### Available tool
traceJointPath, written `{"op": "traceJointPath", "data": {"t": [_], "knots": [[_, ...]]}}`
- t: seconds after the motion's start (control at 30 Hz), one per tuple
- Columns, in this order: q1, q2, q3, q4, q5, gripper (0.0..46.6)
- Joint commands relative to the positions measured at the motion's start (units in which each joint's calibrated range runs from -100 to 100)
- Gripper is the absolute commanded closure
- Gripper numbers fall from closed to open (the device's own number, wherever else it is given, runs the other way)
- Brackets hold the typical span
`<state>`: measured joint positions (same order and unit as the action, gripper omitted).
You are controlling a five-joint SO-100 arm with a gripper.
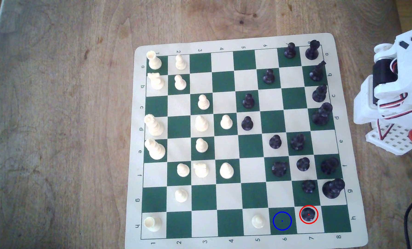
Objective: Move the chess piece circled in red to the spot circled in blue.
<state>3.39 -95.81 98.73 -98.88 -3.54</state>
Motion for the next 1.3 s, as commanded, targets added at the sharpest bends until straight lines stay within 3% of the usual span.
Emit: {"op": "traceJointPath", "data": {"t": [0.0, 0.17, 0.33, 0.67, 0.7, 0.73, 0.77, 0.83, 0.9, 0.93, 1.1, 1.17, 1.27], "knots": [[-0.8, 0.0, 1.2, -0.7, 0.1, 46.4], [-1.2, 0.0, 1.2, 11.7, 0.1, 46.4], [0.3, 0.0, 1.2, 43.5, -0.1, 46.4], [2.0, 0.1, -2.0, 76.9, -0.2, 46.4], [1.8, 0.1, -3.1, 80.4, -0.3, 45.2], [1.3, 0.1, -4.6, 84.9, -0.3, 39.3], [0.6, 0.1, -8.5, 95.6, -0.3, 29.8], [-0.5, 0.1, -13.5, 108.0, -0.3, 26.4], [-2.3, 0.1, -17.8, 116.8, -0.3, 27.6], [-3.1, 0.1, -20.3, 121.2, 0.0, 31.0], [-5.2, 4.8, -29.7, 135.2, 0.4, 25.8], [-5.5, 7.4, -33.1, 140.7, 2.8, 26.4], [-9.9, 10.6, -37.4, 148.9, 3.0, 29.5]]}}
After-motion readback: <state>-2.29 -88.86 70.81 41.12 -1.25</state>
